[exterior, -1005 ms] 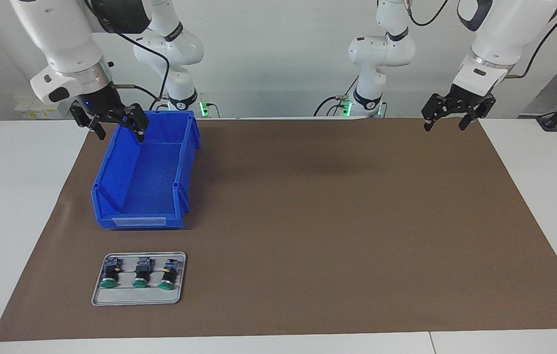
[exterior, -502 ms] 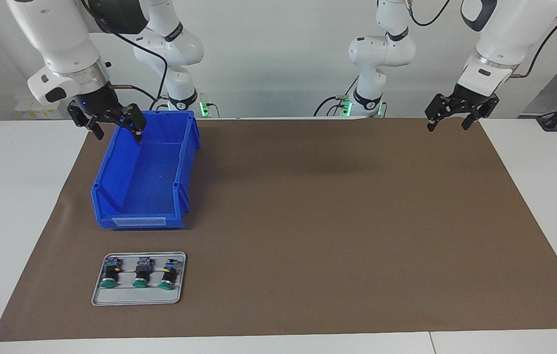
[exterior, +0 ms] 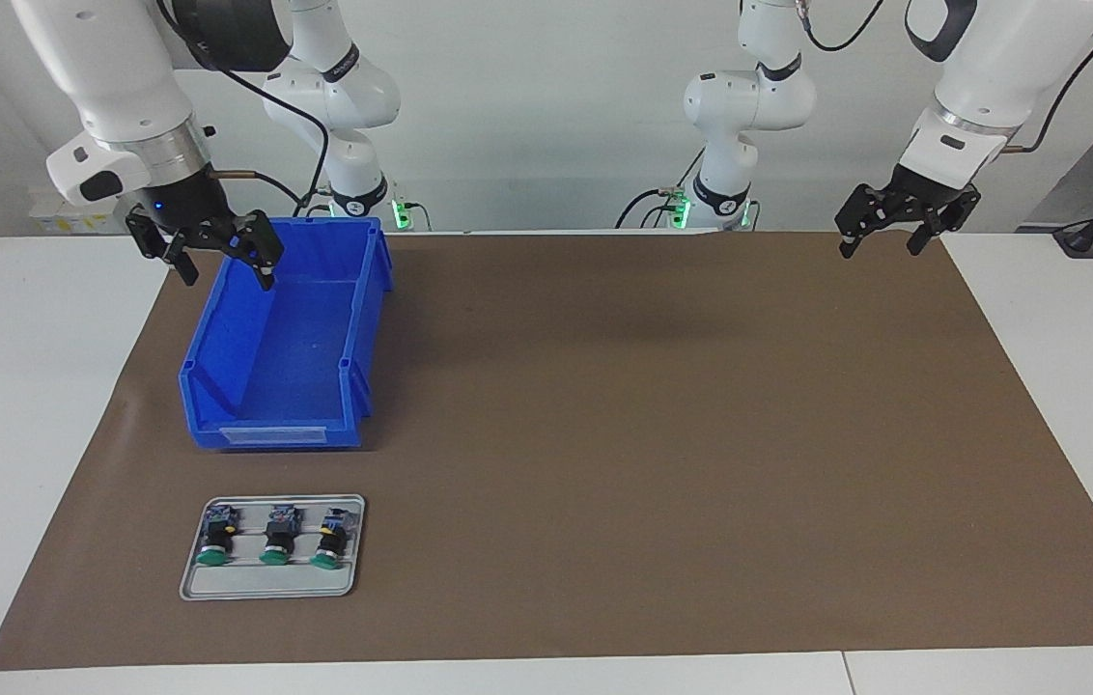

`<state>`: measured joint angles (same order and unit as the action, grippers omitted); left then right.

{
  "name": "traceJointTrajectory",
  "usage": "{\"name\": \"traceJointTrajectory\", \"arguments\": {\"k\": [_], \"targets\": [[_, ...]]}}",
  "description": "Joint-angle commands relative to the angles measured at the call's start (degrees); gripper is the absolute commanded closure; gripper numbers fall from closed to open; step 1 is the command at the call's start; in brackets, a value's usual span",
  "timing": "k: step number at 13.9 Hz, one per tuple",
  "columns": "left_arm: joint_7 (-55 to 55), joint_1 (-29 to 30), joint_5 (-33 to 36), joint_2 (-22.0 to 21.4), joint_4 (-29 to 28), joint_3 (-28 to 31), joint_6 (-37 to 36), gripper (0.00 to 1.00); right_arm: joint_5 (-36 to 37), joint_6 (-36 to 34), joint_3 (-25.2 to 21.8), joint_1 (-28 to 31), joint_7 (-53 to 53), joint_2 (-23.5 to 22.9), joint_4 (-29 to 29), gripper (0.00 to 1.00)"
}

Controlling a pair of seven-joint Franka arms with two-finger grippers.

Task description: Place and press button with both arms

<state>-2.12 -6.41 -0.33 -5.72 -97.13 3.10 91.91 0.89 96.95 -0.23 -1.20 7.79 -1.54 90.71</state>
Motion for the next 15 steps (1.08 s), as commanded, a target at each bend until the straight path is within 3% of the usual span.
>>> {"name": "traceJointTrajectory", "arguments": {"k": [1, 3, 8, 12, 15], "targets": [[0.10, 0.17, 0.24, -1.31, -1.05, -0.02, -0.42, 0.00, 1.22, 5.77, 0.49, 1.02, -1.02, -4.94, -0.45, 0.01], [0.10, 0.17, 0.24, -1.31, -1.05, -0.02, -0.42, 0.00, 1.14, 10.08, 0.49, 1.11, -1.19, -10.03, -1.76, 0.01], [0.10, 0.17, 0.24, -1.31, -1.05, -0.02, -0.42, 0.00, 1.75, 15.09, 0.58, 1.02, -1.72, -24.98, -13.19, 0.02], [0.10, 0.17, 0.24, -1.31, -1.05, -0.02, -0.42, 0.00, 1.14, 24.22, 0.58, 2.16, -4.35, -31.40, -13.11, 0.04], [0.10, 0.17, 0.24, -1.31, -1.05, -0.02, -0.42, 0.00, 0.61, 28.19, 0.58, 2.69, -5.67, -34.31, -12.41, 0.11]]}}
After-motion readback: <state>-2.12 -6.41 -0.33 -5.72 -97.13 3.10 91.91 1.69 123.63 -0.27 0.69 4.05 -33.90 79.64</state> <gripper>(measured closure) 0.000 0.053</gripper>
